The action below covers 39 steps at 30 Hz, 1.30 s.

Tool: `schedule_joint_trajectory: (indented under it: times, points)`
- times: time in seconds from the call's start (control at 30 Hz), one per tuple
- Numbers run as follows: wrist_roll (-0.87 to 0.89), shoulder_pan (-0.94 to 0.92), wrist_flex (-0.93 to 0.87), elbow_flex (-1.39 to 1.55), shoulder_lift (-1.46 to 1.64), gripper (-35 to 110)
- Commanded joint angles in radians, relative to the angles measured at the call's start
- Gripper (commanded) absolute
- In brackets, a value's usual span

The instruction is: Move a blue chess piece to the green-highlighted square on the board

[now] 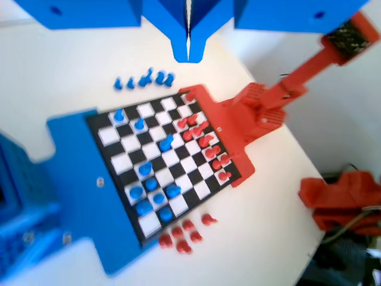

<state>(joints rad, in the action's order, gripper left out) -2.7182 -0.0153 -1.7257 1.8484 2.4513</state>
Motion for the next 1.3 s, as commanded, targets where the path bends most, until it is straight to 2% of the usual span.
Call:
schedule_joint_trajectory:
  times: [0.0, 0.17, 0.33, 0.53, 0.67, 0.83, 1.07, 1.27]
  points:
    - [-0.218, -0.058, 0.058, 0.048, -0.046, 1]
    - [-0.446, -0.121, 0.23, 0.224, -0.051, 1]
    - [-0.511, -0.137, 0.265, 0.293, -0.063, 1]
    - [-0.445, -0.087, 0.331, 0.396, -0.084, 1]
    - [-0.509, -0.089, 0.258, 0.379, -0.109, 1]
    - [-0.448, -0.052, 0.204, 0.38, -0.181, 1]
    - [-0.39, -0.055, 0.437, 0.537, -0.276, 1]
    - [-0.368, -0.144, 0.517, 0.532, -0.402, 3]
